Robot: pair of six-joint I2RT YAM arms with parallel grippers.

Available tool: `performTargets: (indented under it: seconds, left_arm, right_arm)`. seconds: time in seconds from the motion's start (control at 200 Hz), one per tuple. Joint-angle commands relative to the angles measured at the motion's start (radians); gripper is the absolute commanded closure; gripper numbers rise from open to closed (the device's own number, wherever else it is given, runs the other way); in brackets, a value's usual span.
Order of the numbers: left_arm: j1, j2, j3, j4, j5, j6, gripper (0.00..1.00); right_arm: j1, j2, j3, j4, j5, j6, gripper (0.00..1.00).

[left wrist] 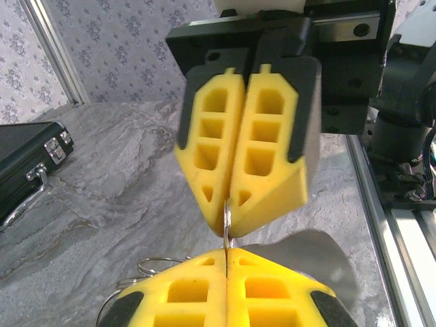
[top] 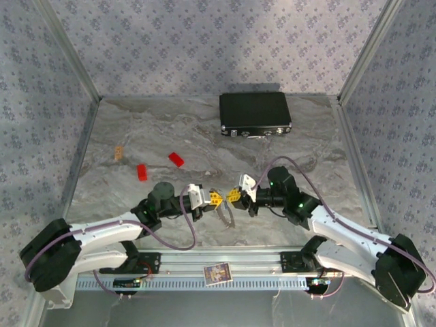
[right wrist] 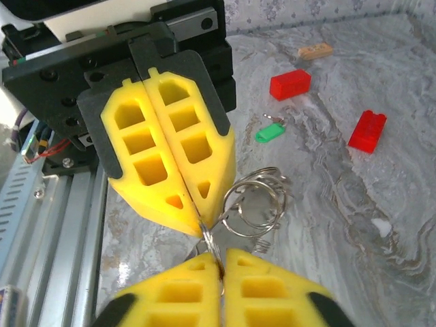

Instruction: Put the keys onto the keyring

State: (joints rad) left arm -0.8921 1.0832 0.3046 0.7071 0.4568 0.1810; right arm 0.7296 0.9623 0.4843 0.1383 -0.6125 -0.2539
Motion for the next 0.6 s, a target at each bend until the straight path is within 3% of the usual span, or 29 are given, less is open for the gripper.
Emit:
performTargets:
  seconds: [0.0,0.09,0.19,0.265,0.41,0.595]
  left_arm:
    - [-0.005,-0.003,0.014,0.059,0.03,-0.009,1.0]
    - [-0.005,-0.009,0.024,0.022,0.013,-0.002,1.0]
    - [-0.005,-0.028,0.054,-0.074,-0.013,0.019,0.79]
    - [-0.005,-0.046,0.076,-0.156,-0.02,0.047,0.74]
    - [-0.004,-0.071,0.113,-0.274,-0.015,0.09,0.72]
    - [-0.004,-0.061,0.156,-0.36,0.015,0.12,0.76]
  right_arm:
    - [-0.001,0.004,0.044,0.003,-0.035,-0.009,1.0]
    - [0.0,0.003,0.067,-0.043,-0.041,-0.029,1.0]
    - [0.019,0.008,0.126,-0.173,0.003,-0.094,1.0]
    - [0.045,0.022,0.187,-0.304,0.058,-0.162,1.0]
    - [0.096,0.087,0.316,-0.526,0.159,-0.273,1.0]
    - [0.151,0.158,0.428,-0.654,0.238,-0.346,1.0]
